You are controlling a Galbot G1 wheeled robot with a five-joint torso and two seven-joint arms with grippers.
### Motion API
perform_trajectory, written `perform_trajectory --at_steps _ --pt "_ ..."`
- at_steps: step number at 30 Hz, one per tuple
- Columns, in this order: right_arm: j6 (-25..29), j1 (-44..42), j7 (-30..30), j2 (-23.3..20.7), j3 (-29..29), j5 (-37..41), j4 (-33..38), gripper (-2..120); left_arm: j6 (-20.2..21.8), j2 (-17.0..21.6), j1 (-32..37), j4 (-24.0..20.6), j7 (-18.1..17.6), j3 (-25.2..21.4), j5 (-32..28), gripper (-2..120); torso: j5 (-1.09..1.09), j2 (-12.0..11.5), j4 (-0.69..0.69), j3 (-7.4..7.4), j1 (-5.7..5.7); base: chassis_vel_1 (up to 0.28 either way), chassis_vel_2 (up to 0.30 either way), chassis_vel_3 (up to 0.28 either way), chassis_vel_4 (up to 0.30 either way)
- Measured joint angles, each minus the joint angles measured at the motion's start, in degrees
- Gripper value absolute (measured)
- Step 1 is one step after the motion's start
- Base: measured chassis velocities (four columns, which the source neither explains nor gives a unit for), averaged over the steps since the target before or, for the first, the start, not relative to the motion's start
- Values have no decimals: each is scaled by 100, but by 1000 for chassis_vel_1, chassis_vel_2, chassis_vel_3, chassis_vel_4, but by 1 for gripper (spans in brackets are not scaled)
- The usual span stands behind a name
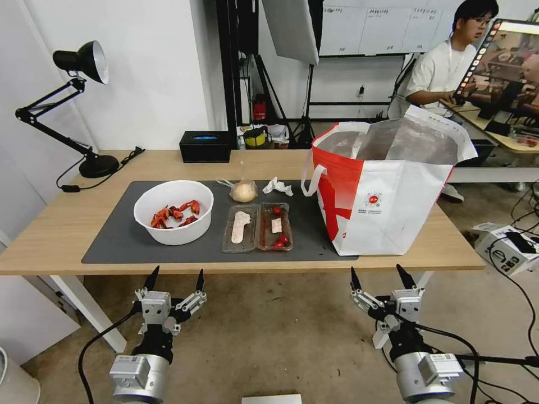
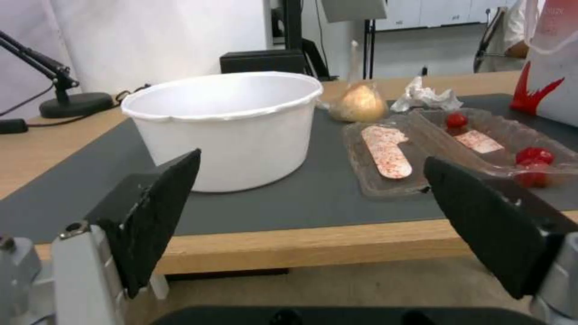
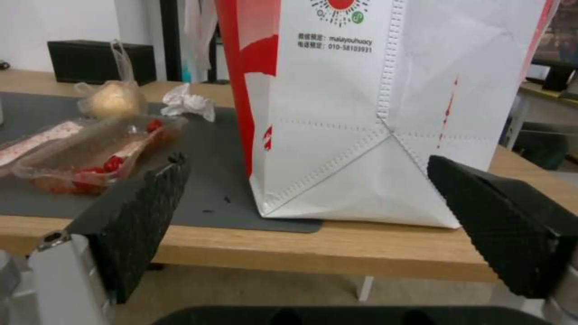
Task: Pick up the trash from the table and place it into the takeout bag.
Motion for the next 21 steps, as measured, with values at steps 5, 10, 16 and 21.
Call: perform_trajectory --at_steps 5,10,16,21 --pt "0 0 0 0 0 0 0 100 0 0 0 0 0 0 0 100 0 0 0 0 0 0 0 0 0" --pt "0 0 0 0 0 0 0 100 0 1 0 0 0 0 0 100 0 0 0 0 0 0 0 0 0" --pt "0 0 0 0 0 0 0 100 0 0 0 0 0 0 0 100 0 0 0 0 0 0 0 0 0" --pt "-72 0 -1 -100 10 91 14 100 15 12 -5 -5 -24 5 -30 100 2 0 -1 0 0 0 0 0 0"
